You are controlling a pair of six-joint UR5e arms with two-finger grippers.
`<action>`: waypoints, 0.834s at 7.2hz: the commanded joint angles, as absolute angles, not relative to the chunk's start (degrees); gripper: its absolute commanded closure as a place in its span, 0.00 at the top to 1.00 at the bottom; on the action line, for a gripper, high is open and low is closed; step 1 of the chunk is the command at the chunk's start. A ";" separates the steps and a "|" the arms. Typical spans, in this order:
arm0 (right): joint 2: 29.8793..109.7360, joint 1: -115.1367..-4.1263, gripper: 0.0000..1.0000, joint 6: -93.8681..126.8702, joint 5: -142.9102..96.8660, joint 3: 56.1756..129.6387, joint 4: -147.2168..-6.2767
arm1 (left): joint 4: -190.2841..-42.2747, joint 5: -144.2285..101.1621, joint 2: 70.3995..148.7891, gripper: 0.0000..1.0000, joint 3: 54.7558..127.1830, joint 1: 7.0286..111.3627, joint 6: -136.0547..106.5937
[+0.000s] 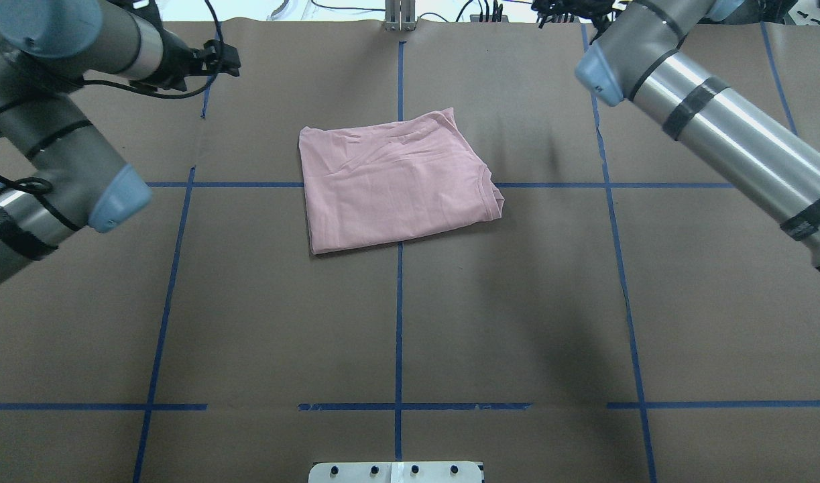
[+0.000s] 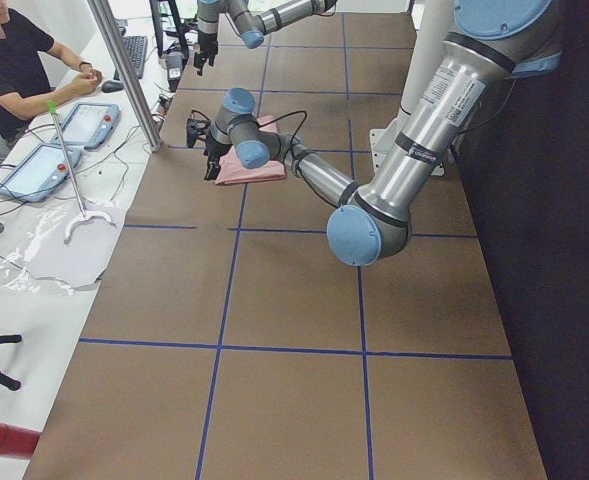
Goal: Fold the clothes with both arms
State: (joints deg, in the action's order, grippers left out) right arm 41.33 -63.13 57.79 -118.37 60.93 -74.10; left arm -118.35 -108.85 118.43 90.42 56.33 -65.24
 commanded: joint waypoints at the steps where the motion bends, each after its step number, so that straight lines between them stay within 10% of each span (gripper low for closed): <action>1: 52.94 -73.16 1.00 29.05 -123.37 70.45 -84.78 | -115.95 -117.31 111.12 1.00 94.65 65.87 -48.52; 6: 77.22 -90.77 1.00 -11.22 -134.91 91.53 -106.38 | -93.69 -129.35 95.14 1.00 110.30 83.37 -5.27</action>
